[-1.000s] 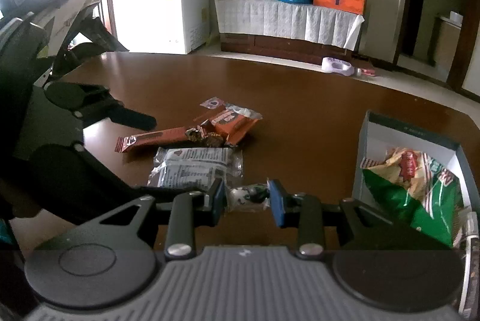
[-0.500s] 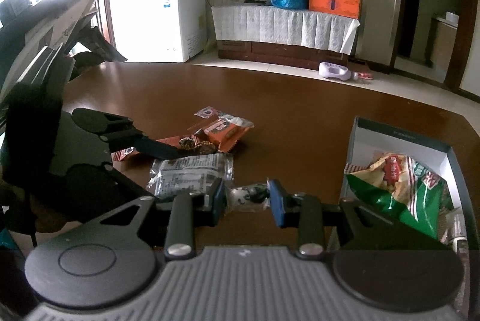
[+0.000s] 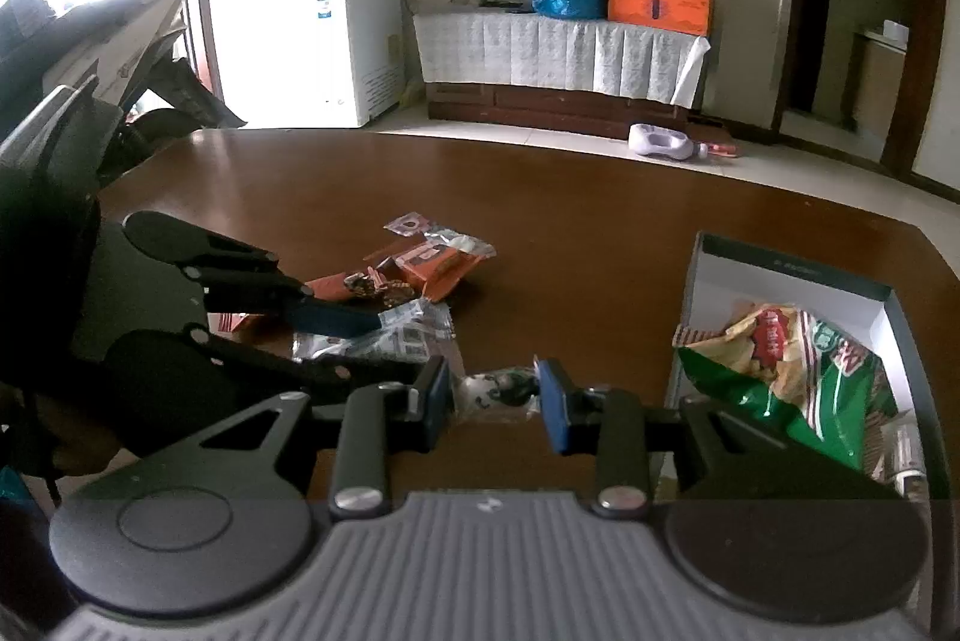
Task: Organize snacks
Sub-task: 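Close left tool on white-and-silver packet while right tool holds candy, then carry white packet in left tool while right tool carries candy over box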
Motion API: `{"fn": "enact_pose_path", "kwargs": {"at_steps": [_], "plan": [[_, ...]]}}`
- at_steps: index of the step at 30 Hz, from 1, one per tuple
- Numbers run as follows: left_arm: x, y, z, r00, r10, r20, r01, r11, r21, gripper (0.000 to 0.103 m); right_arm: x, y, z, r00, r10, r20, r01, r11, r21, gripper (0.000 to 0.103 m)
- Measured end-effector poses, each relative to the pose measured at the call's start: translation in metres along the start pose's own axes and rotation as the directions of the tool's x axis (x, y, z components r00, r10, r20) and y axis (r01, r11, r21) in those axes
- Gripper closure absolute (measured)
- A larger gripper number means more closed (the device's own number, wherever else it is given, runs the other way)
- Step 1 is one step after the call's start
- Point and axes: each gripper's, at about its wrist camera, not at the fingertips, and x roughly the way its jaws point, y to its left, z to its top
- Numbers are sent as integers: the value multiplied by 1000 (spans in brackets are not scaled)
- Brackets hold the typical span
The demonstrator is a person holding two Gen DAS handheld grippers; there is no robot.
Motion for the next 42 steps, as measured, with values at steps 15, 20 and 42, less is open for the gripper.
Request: {"fn": "enact_pose_path", "kwargs": {"at_steps": [15,20,42], "plan": [[-18,-3,18,997,9,78,-4,998,-63,83,-9,-5,-1,1000,-13,22,13,1000,17,70],[-21,-9,26,996,13,91,-6,997,-73,83,-16,-5,-2,999,-21,35,20,1000,22,70],[-21,-61,68,988,-26,154,34,998,-49,83,-81,-38,-11,988,-106,111,98,992,81,70]]}}
